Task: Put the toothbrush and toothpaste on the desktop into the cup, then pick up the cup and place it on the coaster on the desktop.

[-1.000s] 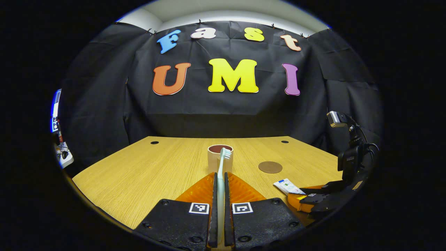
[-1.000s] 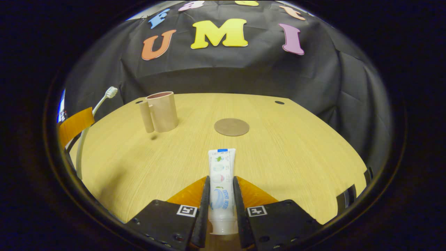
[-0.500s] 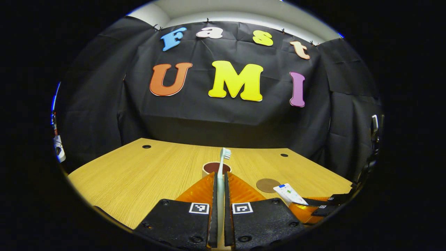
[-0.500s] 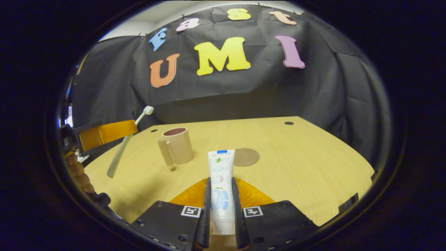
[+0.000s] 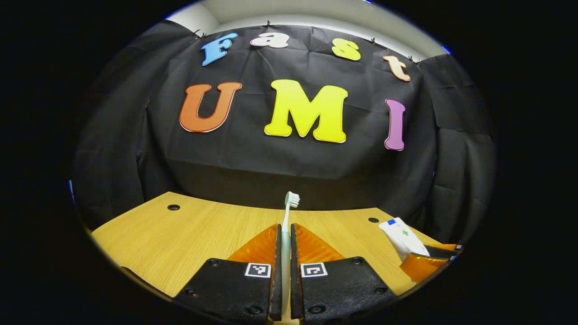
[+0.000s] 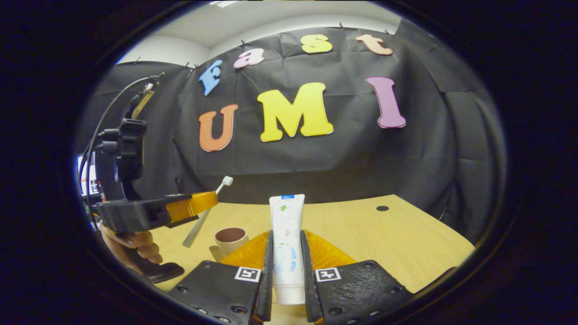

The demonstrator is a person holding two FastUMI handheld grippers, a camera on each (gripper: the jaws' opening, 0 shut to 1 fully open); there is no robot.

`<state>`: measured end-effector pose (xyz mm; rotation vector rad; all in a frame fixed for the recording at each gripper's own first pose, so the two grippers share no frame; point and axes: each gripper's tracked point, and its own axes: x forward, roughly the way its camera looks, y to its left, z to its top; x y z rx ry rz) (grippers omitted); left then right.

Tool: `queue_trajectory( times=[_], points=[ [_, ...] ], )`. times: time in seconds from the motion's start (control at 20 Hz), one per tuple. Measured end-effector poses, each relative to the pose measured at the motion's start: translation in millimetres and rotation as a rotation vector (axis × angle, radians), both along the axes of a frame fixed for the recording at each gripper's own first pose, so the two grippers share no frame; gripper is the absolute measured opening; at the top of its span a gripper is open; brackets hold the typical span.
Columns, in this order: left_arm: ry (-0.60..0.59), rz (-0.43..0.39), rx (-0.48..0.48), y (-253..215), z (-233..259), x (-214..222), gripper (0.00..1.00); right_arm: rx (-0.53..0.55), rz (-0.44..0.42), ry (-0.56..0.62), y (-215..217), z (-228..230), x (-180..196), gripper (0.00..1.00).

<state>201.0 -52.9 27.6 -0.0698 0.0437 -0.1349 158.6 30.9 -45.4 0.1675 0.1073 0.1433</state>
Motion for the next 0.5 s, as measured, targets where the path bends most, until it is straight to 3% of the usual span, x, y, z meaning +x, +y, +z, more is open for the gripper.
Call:
queue_trajectory(
  times=[0.5],
  points=[
    [-0.018,-0.010,-0.044,1,3,43,0.10,0.026,-0.001,-0.016,-6,-15,-6,0.29]
  ],
)
